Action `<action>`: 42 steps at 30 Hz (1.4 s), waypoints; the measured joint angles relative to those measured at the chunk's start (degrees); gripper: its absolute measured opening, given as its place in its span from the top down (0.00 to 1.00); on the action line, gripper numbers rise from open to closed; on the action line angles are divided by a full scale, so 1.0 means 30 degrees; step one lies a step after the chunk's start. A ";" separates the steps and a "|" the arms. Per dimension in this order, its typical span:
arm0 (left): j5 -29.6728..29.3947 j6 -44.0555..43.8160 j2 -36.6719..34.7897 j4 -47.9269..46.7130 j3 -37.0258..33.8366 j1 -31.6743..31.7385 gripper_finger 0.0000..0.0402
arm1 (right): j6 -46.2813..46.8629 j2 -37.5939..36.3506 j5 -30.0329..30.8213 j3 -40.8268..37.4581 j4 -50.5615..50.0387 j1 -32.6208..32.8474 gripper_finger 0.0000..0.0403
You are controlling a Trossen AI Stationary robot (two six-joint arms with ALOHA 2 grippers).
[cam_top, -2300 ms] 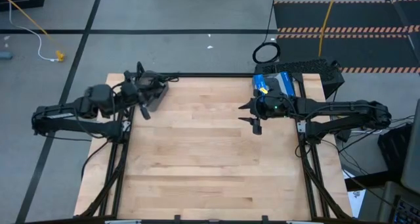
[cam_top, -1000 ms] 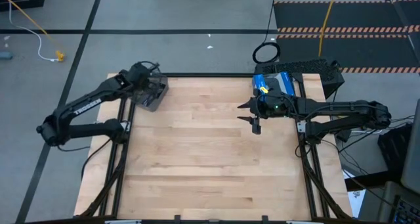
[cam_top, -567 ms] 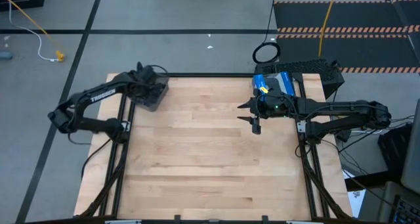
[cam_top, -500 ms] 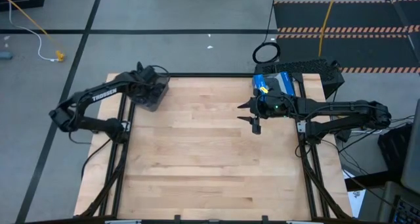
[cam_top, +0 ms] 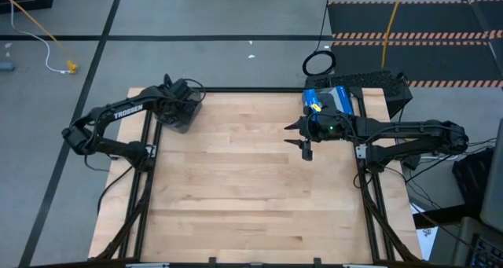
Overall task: Pick and place USB-C Cables
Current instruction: Put the black USB cable in the black bin, then return to Home Position
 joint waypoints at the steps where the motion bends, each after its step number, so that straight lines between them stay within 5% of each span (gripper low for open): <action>1: 0.0260 0.0230 0.0000 -0.0002 0.0000 -0.0042 0.76 | 0.0000 0.0000 0.0000 0.0000 0.0000 -0.0002 0.51; 14: 0.0871 0.1513 -0.1830 -0.0339 0.0000 -0.0248 0.62 | 0.0051 0.0007 0.0000 0.0007 0.0000 0.0001 0.51; 21: 0.4128 0.1893 -0.4335 0.0484 0.0000 -0.0895 0.62 | 0.0029 0.0007 0.0002 0.0007 0.0000 -0.0002 0.51; 28: 0.7900 0.4198 -0.6620 0.5080 0.0000 -0.4739 0.62 | -0.0187 0.0007 0.0000 0.0007 0.0182 -0.0002 0.51; 42: 0.7679 0.7673 -0.7650 1.0132 -0.0007 -1.2788 0.62 | 0.1205 0.0007 -0.0036 0.0007 0.0160 0.0211 0.51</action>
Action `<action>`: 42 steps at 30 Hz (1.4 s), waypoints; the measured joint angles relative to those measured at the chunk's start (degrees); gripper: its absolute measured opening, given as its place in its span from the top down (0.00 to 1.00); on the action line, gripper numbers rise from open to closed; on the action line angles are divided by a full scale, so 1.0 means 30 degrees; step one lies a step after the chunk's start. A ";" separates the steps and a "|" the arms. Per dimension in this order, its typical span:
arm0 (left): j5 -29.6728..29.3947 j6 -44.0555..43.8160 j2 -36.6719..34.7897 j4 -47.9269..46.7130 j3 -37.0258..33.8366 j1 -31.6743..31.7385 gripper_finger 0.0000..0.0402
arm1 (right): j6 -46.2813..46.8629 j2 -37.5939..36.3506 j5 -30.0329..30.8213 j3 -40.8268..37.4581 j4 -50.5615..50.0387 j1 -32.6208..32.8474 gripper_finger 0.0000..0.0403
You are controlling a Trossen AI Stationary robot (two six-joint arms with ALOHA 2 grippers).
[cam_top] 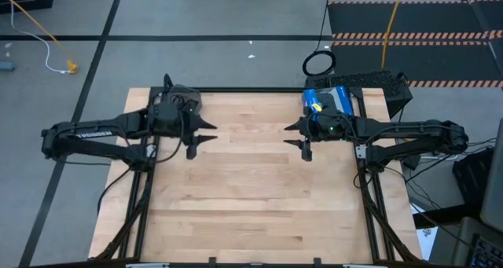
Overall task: Pick and place USB-C Cables
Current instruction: Return to Home Position
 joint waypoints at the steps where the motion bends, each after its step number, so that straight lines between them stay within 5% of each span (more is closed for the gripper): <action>1: -0.0133 0.0112 0.0000 0.0105 0.0007 -0.0349 0.62 | 0.0010 0.0000 -0.0002 0.0000 0.0000 0.0145 0.51; 13: -0.0544 0.1729 0.0003 0.2283 0.0000 -0.2645 0.63 | 0.0481 0.0000 0.0007 0.0000 0.1709 0.1741 0.56; 25: -0.0327 0.1448 0.0007 0.2390 -0.0474 -0.3062 0.96 | 0.0313 -0.0866 0.0067 0.0000 0.0622 0.3244 0.98; 42: -0.0019 0.0746 -0.2555 0.6946 -0.5518 -0.3168 0.98 | 0.1934 -0.6499 0.1524 -0.5546 0.2825 0.3825 1.00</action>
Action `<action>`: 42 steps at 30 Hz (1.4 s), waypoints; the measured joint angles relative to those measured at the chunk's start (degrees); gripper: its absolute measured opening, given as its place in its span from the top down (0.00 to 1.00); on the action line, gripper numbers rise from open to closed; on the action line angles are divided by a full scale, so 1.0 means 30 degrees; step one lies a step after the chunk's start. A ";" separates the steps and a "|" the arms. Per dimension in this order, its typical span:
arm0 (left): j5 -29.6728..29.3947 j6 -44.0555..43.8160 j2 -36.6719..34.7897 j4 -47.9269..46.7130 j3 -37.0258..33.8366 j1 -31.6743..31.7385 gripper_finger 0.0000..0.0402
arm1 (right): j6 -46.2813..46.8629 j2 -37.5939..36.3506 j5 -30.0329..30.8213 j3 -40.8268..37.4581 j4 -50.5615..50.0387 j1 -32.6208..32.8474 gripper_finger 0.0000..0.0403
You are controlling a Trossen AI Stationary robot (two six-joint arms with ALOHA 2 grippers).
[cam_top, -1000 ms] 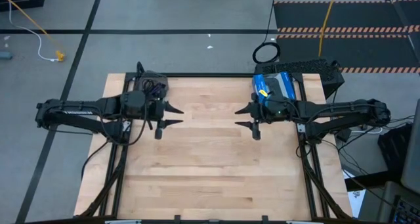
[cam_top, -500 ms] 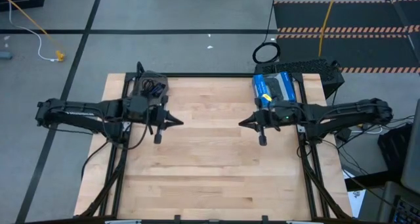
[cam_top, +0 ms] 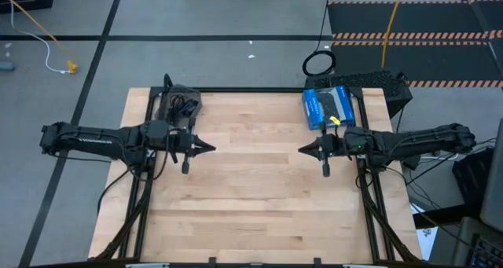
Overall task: Pick and place USB-C Cables
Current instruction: Return to Home Position
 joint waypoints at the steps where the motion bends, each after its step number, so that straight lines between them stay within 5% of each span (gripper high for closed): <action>1: 0.0000 -0.0171 -0.0227 0.0466 -0.0424 0.0000 0.98 | 0.0300 -0.0225 -0.0002 -0.0463 0.0384 0.0075 1.00; 18: -0.0022 -0.1396 -0.4833 0.4651 -0.7258 0.0022 0.99 | 0.0295 -0.2851 0.0021 -0.4574 0.2895 0.1593 1.00; 32: 0.0035 -0.1549 -0.8452 0.4506 -0.9505 0.0554 0.97 | -0.0370 -0.3677 0.0020 -0.7611 0.7026 0.1579 1.00; 42: 0.0816 -0.1301 -0.9265 0.4482 -0.9505 0.0634 0.97 | -0.0586 -0.5765 0.0021 -0.7685 0.4997 0.1579 1.00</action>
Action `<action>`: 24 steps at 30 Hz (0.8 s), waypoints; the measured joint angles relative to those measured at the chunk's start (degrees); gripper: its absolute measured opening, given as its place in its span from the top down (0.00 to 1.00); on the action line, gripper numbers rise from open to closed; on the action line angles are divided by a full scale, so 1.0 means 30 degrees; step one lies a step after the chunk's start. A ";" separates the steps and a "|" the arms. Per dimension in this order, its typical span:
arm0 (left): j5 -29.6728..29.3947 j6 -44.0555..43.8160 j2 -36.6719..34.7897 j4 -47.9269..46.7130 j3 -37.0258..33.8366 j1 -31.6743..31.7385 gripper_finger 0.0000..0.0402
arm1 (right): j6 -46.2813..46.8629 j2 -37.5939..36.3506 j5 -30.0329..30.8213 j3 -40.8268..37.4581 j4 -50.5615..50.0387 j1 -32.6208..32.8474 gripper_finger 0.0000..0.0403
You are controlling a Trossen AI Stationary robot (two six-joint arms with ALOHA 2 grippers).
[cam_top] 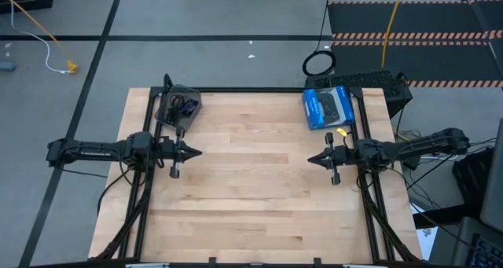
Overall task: Pick and place USB-C Cables
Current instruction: Return to Home Position
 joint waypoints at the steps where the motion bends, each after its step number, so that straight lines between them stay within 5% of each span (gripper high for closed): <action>1: 0.0000 -0.0007 -0.0036 0.0013 0.0000 0.0000 0.97 | -0.0012 -0.0368 0.0000 0.0000 -0.0209 0.0000 1.00; 19: 0.0010 0.0022 -0.0108 -0.0324 0.0027 0.0002 0.99 | -0.0360 -0.7604 0.0027 -0.0029 -0.5369 0.0000 1.00; 24: -0.0270 -0.0169 -0.0861 -0.1217 0.0029 0.0254 0.98 | -0.0364 -0.7604 0.0019 -0.0029 -0.5655 0.0000 1.00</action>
